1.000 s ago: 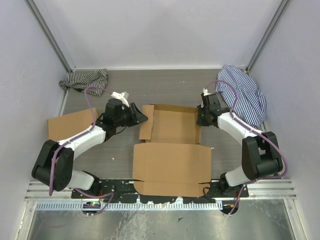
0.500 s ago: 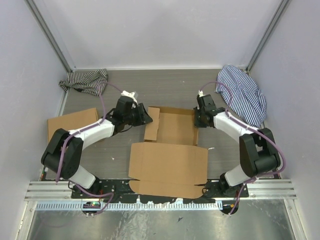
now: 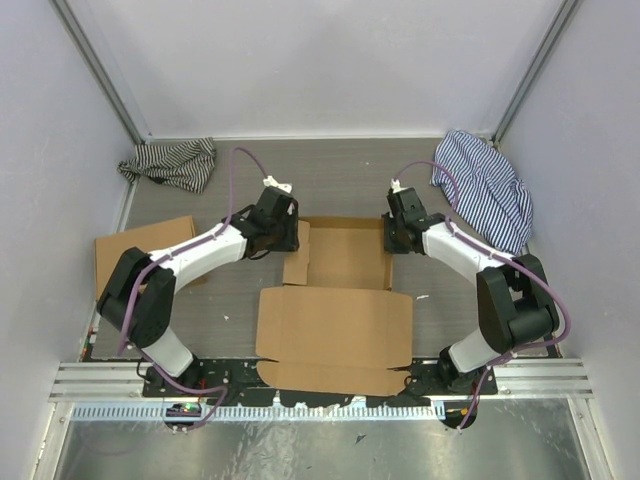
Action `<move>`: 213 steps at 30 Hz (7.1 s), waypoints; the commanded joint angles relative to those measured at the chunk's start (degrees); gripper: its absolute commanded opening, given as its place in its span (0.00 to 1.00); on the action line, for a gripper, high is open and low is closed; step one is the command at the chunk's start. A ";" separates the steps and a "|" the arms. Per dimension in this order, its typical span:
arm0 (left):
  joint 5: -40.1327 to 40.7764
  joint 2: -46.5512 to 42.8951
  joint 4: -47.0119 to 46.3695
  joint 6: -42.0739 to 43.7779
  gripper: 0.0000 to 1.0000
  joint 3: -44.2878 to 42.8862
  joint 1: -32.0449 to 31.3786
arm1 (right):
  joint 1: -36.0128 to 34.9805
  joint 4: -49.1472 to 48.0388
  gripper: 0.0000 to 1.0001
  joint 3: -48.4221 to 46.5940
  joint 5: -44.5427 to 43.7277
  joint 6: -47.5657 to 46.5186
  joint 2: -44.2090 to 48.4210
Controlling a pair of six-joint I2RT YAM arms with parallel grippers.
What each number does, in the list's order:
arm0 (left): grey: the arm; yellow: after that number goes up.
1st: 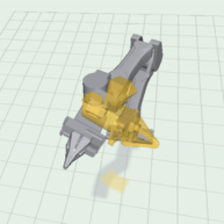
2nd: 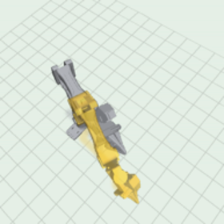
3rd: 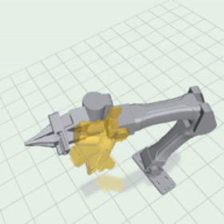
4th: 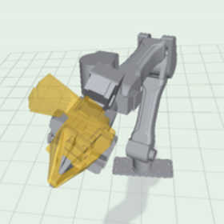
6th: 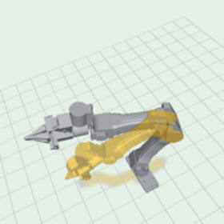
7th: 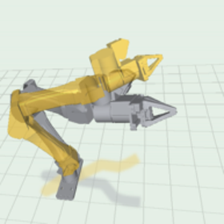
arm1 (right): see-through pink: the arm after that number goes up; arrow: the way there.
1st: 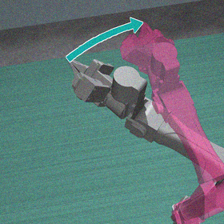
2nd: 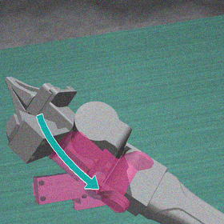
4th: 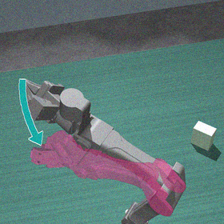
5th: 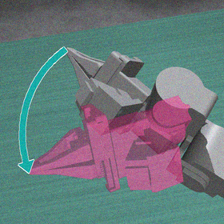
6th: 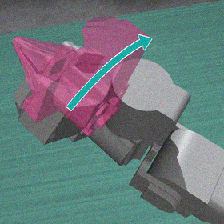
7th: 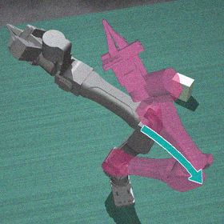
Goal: Fold the paper box
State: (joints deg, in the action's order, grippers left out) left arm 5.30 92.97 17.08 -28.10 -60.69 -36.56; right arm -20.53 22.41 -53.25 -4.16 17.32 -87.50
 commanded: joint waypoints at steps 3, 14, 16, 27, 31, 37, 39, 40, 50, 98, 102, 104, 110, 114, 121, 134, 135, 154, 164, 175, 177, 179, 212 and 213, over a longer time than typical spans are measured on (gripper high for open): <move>4.57 2.09 5.45 2.72 0.45 -1.49 -0.24 | -0.45 -1.71 0.01 -3.28 2.05 1.04 0.70; 1.07 4.74 4.23 1.03 0.38 -2.55 -0.88 | -0.40 -2.73 0.01 -2.62 3.20 1.88 0.06; 1.56 5.32 4.70 1.39 0.28 -3.02 -1.32 | -0.43 -2.81 0.01 -2.58 3.20 2.00 -0.03; 19.30 10.43 19.19 8.21 0.00 -12.48 -5.96 | -0.42 -2.80 0.01 -2.75 3.55 3.93 -0.33; 19.84 10.93 19.88 8.01 0.00 -13.31 -6.66 | -0.45 -3.34 0.01 -2.03 4.17 4.78 -0.31; 19.50 14.29 21.05 6.69 0.16 -15.47 -6.67 | -1.08 -3.83 0.01 -1.42 4.39 5.59 0.00; 20.63 15.85 22.49 6.34 0.11 -16.73 -6.68 | -1.27 -3.83 0.01 -1.28 4.17 5.81 0.29; 21.44 16.47 22.85 6.16 0.04 -17.19 -6.66 | -1.37 -3.79 0.01 -1.29 4.10 5.99 0.39; 16.97 11.88 18.52 3.20 0.30 -13.73 -6.62 | -1.79 -3.89 0.01 -1.03 2.73 7.04 0.04; 11.90 -46.07 18.09 -2.19 0.55 19.11 -4.01 | -9.70 -0.89 0.59 -40.57 12.96 -30.68 -26.88; 11.84 -46.09 17.39 -2.07 0.55 19.29 -3.99 | -10.02 1.62 0.59 -42.66 13.35 -32.32 -29.16; 11.76 -45.68 17.25 -1.96 0.55 19.31 -4.03 | -10.14 3.38 0.59 -43.89 13.39 -32.92 -30.66; 11.72 -44.82 17.02 -1.85 0.56 19.51 -3.98 | -10.84 4.65 0.58 -44.66 12.62 -33.34 -33.25; 11.88 -44.84 17.03 -1.87 0.56 19.38 -4.02 | -10.93 5.55 0.57 -45.21 13.54 -33.27 -34.32; 12.49 -45.92 17.03 -1.90 0.56 19.63 -4.03 | -11.02 4.71 0.56 -43.54 10.19 -31.01 -32.20; 13.09 -46.65 17.02 -2.05 0.56 19.90 -3.97 | -10.98 0.22 0.56 -37.79 13.92 -29.13 -18.89; 13.10 -46.65 17.05 -2.05 0.55 19.90 -3.96 | -11.01 1.31 0.56 -38.25 16.29 -29.38 -19.16; 13.23 -46.60 17.12 -2.14 0.56 20.08 -4.05 | -13.74 7.99 0.54 -41.13 20.72 -33.69 -26.66; 13.32 -46.72 17.13 -2.18 0.56 20.26 -4.05 | -14.33 8.00 0.54 -41.94 20.05 -33.43 -31.34; 13.35 -47.07 17.22 -2.31 0.56 20.26 -4.03 | -14.11 8.53 0.21 -44.22 8.28 -27.51 -34.26; 13.29 -47.17 17.26 -2.36 0.56 20.32 -4.02 | -13.15 8.74 0.13 -44.13 5.73 -24.34 -33.74; 13.33 -47.27 17.21 -2.32 0.56 20.34 -3.97 | -11.36 9.88 0.06 -44.55 2.64 -20.19 -33.12; 10.86 -46.65 13.78 -7.25 0.56 22.34 -4.05 | 3.66 5.63 0.05 15.21 -4.26 46.70 22.81; 10.60 -46.35 13.26 -7.58 0.56 22.36 -4.04 | 1.13 5.89 0.10 16.47 -5.26 51.23 25.74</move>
State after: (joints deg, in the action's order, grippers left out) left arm 17.17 46.09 33.85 -33.71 -39.24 -40.75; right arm -13.93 27.22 -39.92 -4.64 49.65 -73.19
